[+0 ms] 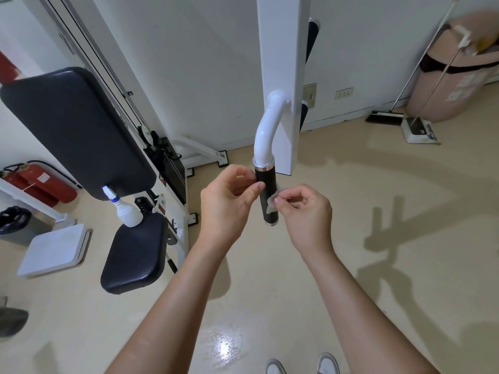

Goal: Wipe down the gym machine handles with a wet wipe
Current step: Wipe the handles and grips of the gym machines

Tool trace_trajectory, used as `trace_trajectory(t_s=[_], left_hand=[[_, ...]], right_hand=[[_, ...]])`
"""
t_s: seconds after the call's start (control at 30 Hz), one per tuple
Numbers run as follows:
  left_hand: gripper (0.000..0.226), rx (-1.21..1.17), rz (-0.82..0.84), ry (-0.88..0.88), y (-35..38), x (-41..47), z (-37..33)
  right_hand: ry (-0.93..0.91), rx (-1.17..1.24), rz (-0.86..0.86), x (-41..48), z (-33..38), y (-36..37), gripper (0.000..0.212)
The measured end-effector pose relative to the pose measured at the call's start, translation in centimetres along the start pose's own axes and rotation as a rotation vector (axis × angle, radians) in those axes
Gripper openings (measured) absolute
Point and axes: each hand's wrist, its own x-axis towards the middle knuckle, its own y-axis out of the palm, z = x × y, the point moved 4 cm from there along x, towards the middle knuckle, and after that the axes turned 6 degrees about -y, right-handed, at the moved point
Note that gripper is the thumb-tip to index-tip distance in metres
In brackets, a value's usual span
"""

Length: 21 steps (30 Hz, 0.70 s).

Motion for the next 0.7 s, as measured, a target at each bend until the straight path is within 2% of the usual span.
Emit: trace_trajectory(t_s=[0.13,0.27,0.33,0.4,0.47,0.57,0.7], left_hand=[[0.012,-0.013,-0.009,-0.011,-0.6,0.5,0.5],[0.013,-0.047,0.015,-0.001,-0.8,0.4,0.6],[0.023,-0.051,0.050,0.007,-0.7,0.3,0.9],[0.043,-0.024,0.069,0.008,-0.6,-0.2,1.4],[0.053,0.058,0.016,0.013,-0.7,-1.2,2.4],[0.044,0.066,-0.093,-0.027,0.0,-3.6,4.0],[0.019,-0.113,-0.128,-0.114,2.5,-5.1,3.6]], right_hand=[[0.070,-0.089,0.059,0.1,-1.1,1.1,0.018],[-0.001,-0.015,-0.002,-0.3,0.2,2.0,0.018],[0.028,0.045,-0.019,-0.4,0.3,2.6,0.024],[0.103,0.085,-0.033,-0.9,-0.3,3.1,0.031],[0.153,0.085,-0.034,-1.5,-0.6,3.3,0.034],[0.104,0.061,-0.022,-1.3,0.3,2.7,0.027],[0.009,-0.131,0.164,-0.3,1.5,1.6,0.020]])
